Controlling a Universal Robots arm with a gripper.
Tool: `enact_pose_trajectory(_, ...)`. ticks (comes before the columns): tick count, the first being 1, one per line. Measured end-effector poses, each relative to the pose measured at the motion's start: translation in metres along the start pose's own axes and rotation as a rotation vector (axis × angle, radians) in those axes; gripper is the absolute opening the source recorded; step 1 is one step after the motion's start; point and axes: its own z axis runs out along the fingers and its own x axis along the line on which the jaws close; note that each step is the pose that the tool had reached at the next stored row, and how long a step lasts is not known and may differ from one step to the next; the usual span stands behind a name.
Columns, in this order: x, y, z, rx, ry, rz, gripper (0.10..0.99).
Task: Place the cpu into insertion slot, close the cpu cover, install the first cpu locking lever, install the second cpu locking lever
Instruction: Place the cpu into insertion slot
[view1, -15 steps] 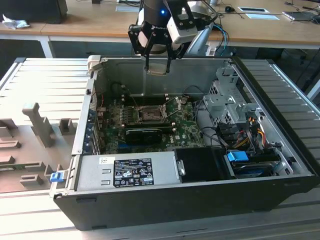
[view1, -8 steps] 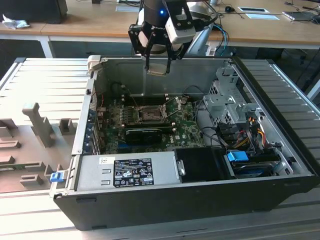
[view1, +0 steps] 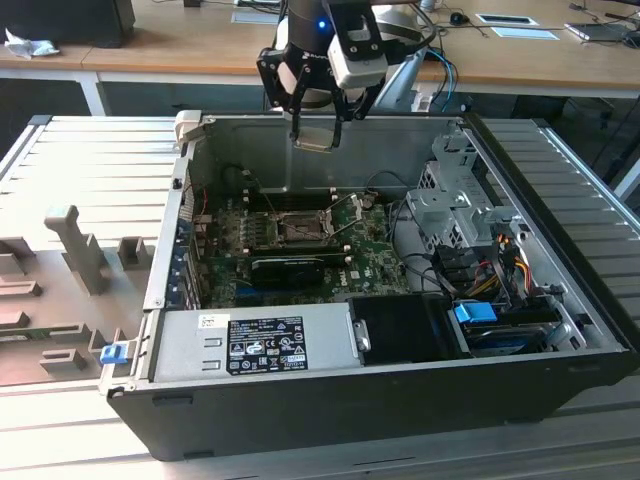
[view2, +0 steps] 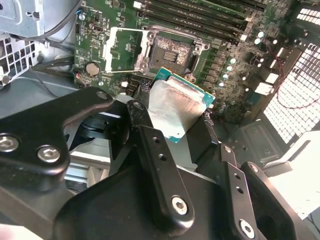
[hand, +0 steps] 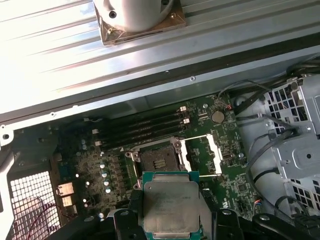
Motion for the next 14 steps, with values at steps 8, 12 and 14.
enact_pose_trajectory(8,0.0,0.0,0.0003,0.0,-0.0024,0.027,0.537)
enact_pose_trajectory(12,0.0,-0.0001,0.0006,-0.001,-0.0043,0.047,0.537)
enact_pose_trajectory(14,0.0,0.0,0.0007,-0.001,-0.0051,0.057,0.537)
